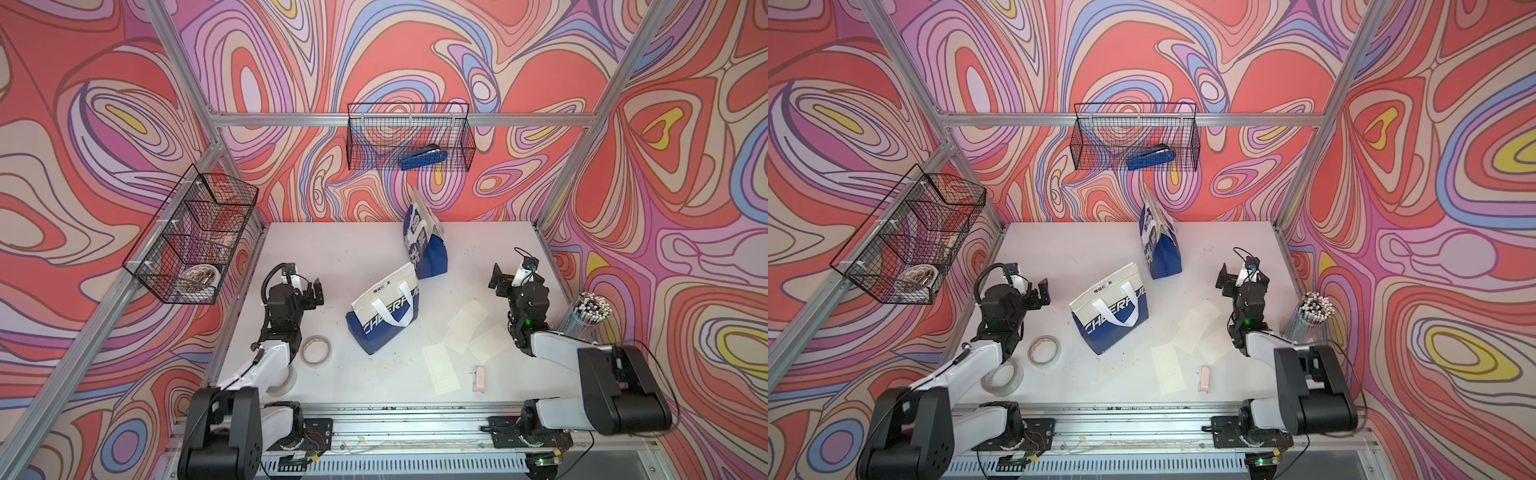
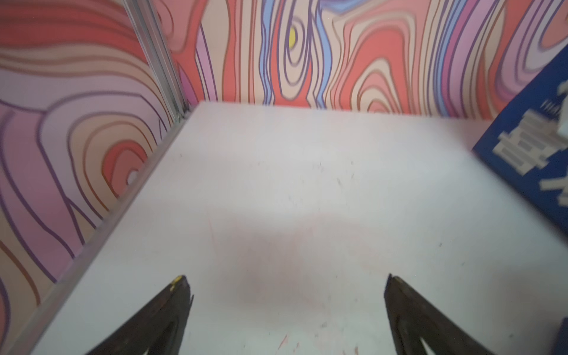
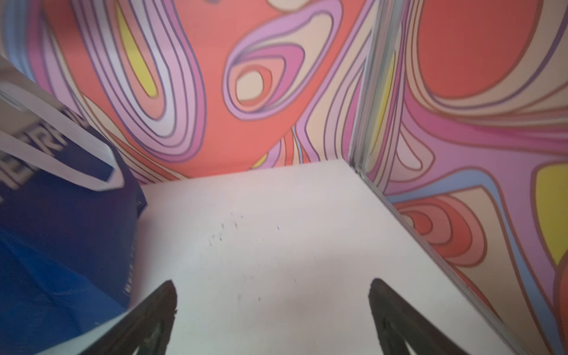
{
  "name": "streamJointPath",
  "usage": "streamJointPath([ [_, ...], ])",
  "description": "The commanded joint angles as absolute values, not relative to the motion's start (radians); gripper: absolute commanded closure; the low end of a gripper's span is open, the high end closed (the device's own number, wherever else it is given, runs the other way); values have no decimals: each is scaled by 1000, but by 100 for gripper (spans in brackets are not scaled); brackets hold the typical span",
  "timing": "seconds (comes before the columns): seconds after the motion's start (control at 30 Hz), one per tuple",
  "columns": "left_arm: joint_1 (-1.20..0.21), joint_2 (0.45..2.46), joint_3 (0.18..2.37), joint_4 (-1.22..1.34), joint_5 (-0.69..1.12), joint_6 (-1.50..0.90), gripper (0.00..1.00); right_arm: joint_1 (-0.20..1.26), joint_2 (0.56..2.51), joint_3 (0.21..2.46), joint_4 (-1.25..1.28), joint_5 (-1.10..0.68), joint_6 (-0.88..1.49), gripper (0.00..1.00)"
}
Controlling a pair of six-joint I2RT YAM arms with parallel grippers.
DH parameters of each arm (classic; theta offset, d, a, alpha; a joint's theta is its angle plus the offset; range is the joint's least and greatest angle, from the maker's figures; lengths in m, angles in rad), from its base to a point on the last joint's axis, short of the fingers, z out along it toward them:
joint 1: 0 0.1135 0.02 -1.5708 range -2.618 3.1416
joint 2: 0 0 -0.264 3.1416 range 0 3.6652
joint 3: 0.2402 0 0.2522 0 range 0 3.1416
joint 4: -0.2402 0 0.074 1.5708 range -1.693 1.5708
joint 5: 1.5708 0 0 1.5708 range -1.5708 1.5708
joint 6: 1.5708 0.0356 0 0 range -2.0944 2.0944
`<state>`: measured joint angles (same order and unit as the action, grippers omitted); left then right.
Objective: Staple the receipts to the bags
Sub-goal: Adjust the takeout bag at the center of the board.
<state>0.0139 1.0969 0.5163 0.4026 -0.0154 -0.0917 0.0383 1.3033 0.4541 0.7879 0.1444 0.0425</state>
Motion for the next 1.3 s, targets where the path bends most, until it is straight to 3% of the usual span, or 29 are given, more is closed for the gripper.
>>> streamJointPath([
  [0.0, 14, 953, 639, 59, 31, -183, 0, 35, 1214, 559, 594, -192, 11, 3],
  [0.1, 13, 855, 769, -126, 158, -180, 0, 60, 1204, 643, 545, -584, -39, 4],
  [0.23, 14, 791, 856, -250, 232, -294, 0, 172, 1223, 752, 455, -888, -230, 4],
  [0.3, 14, 779, 885, -308, 329, -214, 0, 256, 1262, 856, 280, -1013, -421, 2],
  [0.43, 14, 750, 893, -371, 604, -73, 0, 384, 1423, 1121, -92, -1066, -695, 1],
  [0.53, 14, 716, 846, -358, 873, -22, 0, 400, 1551, 1271, -234, -1110, -773, 2],
  [0.7, 14, 694, 840, -457, 1001, 32, 0, 411, 1748, 1549, -703, -1103, -1020, 3],
  [0.73, 12, 695, 833, -452, 1015, 25, 0, 410, 1784, 1594, -780, -1103, -1045, 7],
  [0.8, 12, 706, 816, -425, 1049, -7, 2, 413, 1887, 1702, -975, -1105, -1115, 24],
  [0.93, 10, 742, 805, -437, 1085, -14, 10, 416, 2008, 1882, -1250, -1117, -1252, 70],
  [1.0, 5, 750, 801, -424, 1075, -8, 10, 416, 2020, 1916, -1296, -1116, -1281, 100],
  [1.13, 4, 758, 820, -408, 1057, -22, 10, 415, 1967, 1867, -1135, -1093, -1099, 100],
  [1.27, 3, 774, 817, -377, 991, -15, 6, 415, 1797, 1625, -627, -957, -665, 100],
])
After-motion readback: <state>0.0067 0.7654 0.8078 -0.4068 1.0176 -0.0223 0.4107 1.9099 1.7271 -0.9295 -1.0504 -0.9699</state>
